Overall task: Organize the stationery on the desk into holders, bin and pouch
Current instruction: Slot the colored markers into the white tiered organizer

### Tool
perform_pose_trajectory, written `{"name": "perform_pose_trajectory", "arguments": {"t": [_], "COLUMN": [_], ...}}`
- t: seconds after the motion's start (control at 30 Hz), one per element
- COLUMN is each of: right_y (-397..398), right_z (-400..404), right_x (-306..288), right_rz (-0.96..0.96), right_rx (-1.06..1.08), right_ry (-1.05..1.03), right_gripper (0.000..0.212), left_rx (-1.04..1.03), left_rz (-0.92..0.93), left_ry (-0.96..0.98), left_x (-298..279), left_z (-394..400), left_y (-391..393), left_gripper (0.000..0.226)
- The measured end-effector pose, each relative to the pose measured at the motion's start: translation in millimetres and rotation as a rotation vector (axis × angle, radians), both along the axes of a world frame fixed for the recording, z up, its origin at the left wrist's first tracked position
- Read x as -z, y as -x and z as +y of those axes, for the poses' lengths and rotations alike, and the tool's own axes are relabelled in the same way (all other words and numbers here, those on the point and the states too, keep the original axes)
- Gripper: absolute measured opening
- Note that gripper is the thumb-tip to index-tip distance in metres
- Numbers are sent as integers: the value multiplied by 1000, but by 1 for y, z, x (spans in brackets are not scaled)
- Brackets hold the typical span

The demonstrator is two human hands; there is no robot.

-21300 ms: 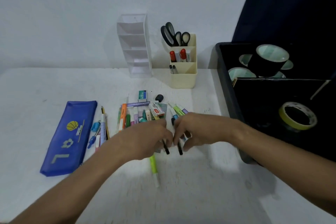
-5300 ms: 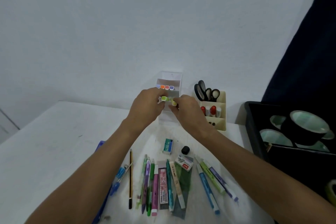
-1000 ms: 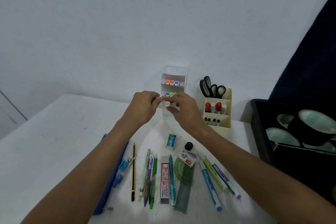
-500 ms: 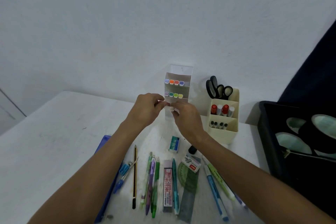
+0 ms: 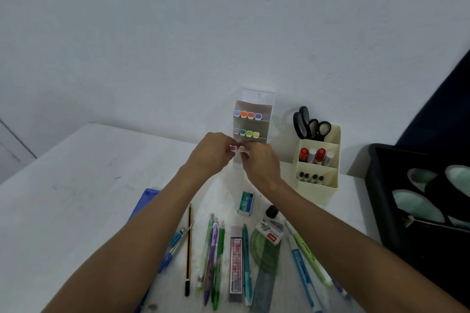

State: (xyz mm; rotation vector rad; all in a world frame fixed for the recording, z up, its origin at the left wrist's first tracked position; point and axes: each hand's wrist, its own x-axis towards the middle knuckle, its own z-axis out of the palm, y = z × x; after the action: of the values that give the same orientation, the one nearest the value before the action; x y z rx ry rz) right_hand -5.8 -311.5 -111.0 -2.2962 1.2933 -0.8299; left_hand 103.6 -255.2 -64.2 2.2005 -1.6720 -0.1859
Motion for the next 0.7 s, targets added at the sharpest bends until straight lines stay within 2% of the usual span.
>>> {"name": "perform_pose_trajectory", "arguments": {"t": [0.3,0.7], "right_y": [-5,-3], "right_z": [-4,-7], "right_x": [6,10], "right_rz": [10,87], "right_rx": [20,-21], "right_ry": [-12,83], "right_gripper": [25,24], "left_rx": [-56,-47], "left_rz": [42,-94], "left_ry": [-1,77], "left_x": [13,29], "left_z": [-13,-14], "left_y": [-3,5], "left_gripper": [30,25]}}
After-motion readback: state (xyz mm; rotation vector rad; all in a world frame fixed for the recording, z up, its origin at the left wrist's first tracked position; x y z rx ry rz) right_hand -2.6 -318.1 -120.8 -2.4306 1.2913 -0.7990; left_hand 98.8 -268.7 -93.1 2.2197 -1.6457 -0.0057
